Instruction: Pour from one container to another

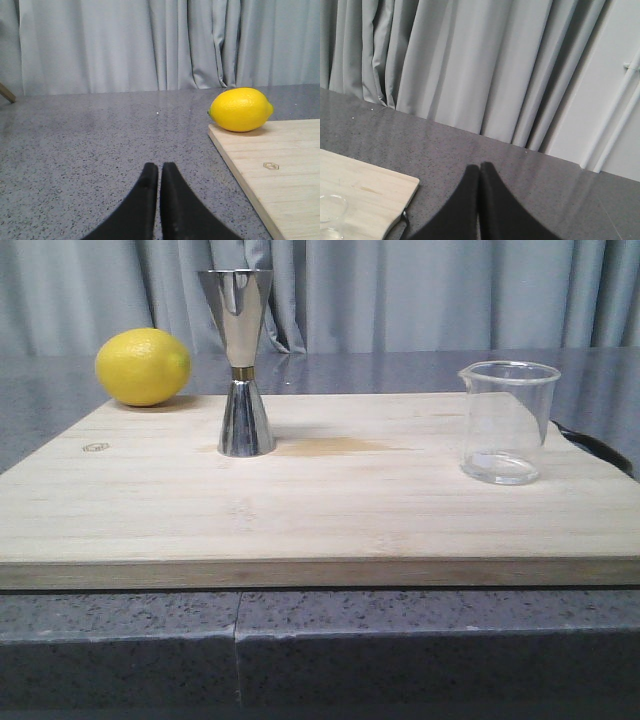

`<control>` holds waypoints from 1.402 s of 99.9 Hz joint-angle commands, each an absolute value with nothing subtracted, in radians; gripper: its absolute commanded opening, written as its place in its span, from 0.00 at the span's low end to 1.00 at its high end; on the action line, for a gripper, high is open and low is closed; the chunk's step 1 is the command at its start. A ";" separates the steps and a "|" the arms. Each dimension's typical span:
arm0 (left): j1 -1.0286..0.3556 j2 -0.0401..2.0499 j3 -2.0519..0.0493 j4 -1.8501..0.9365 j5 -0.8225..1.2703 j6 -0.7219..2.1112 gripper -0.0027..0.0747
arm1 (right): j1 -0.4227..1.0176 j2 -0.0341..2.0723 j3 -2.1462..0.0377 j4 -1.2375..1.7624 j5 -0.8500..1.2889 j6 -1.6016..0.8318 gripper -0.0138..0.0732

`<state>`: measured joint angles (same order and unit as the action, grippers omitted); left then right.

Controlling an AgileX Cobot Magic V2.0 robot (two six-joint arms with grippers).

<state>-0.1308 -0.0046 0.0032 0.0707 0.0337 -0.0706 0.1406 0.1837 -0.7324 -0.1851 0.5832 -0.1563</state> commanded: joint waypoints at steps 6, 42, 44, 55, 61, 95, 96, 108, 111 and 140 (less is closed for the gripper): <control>-0.138 -0.031 0.042 0.058 -0.034 -0.071 0.01 | 0.136 0.201 -0.752 -0.192 0.509 -0.158 0.07; -0.138 -0.031 0.042 0.058 -0.034 -0.071 0.01 | 0.136 0.201 -0.752 -0.192 0.509 -0.158 0.07; -0.138 -0.031 0.042 0.058 -0.034 -0.071 0.01 | 0.136 0.201 -0.752 -0.192 0.509 -0.158 0.07; -0.138 -0.031 0.042 0.058 -0.034 -0.071 0.01 | 0.136 0.201 -0.752 -0.192 0.509 -0.158 0.07; -0.138 -0.031 0.042 0.058 -0.034 -0.071 0.01 | 0.136 0.201 -0.752 -0.192 0.509 -0.158 0.07; -0.138 -0.031 0.042 0.058 -0.034 -0.071 0.01 | 0.136 0.188 -0.657 -0.205 0.469 -0.158 0.07; -0.138 -0.031 0.042 0.058 -0.034 -0.071 0.01 | 0.136 0.186 -0.644 -0.205 0.463 -0.158 0.07; -0.138 -0.031 0.042 0.058 -0.034 -0.071 0.01 | 0.133 0.139 -0.510 -0.204 0.313 -0.119 0.07; -0.138 -0.031 0.042 0.058 -0.034 -0.071 0.01 | 0.129 0.125 -0.473 -0.204 0.267 -0.091 0.07; -0.138 -0.031 0.042 0.058 -0.034 -0.071 0.01 | 0.027 -0.017 -0.160 -0.080 0.085 0.037 0.07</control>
<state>-0.1308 -0.0046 0.0032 0.0645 0.0343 -0.0683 0.0539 0.0050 -0.1925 -0.1057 0.1867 -0.0066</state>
